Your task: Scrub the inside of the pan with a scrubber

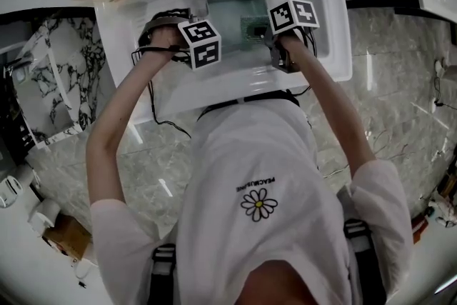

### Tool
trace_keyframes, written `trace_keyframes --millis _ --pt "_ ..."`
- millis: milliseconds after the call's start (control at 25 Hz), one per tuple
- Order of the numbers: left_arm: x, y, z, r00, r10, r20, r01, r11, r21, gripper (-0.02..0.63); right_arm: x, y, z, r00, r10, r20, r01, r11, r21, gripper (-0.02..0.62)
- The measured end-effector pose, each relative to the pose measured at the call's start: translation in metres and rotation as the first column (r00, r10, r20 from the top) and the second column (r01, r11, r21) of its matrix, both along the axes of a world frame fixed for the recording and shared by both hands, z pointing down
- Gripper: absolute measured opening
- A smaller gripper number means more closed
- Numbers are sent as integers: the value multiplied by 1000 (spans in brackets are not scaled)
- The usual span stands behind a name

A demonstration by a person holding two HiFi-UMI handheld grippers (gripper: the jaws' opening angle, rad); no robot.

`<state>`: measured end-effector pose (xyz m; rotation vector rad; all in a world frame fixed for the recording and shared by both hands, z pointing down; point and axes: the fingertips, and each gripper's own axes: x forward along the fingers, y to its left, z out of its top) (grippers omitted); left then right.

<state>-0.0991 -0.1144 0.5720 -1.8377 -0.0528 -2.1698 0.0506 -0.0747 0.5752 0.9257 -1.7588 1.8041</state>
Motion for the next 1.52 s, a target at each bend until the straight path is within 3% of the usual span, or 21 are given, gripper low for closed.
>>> trace_keyframes --millis 280,560,1360,1520 --pt "3 -9 4 999 46 24 -45 999 -30 144 13 -2 -2 999 43 -15 -42 999 24 61" --pt "4 -9 4 993 102 52 -102 995 9 150 21 1 -3 997 71 -11 -71 997 24 61" --pt "4 -14 0 998 55 7 -56 998 24 207 27 2 -4 997 78 -8 -78 997 24 61" --pt "13 -17 -8 999 21 -46 -20 999 24 209 29 -1 -6 997 82 -8 -81 996 40 61"
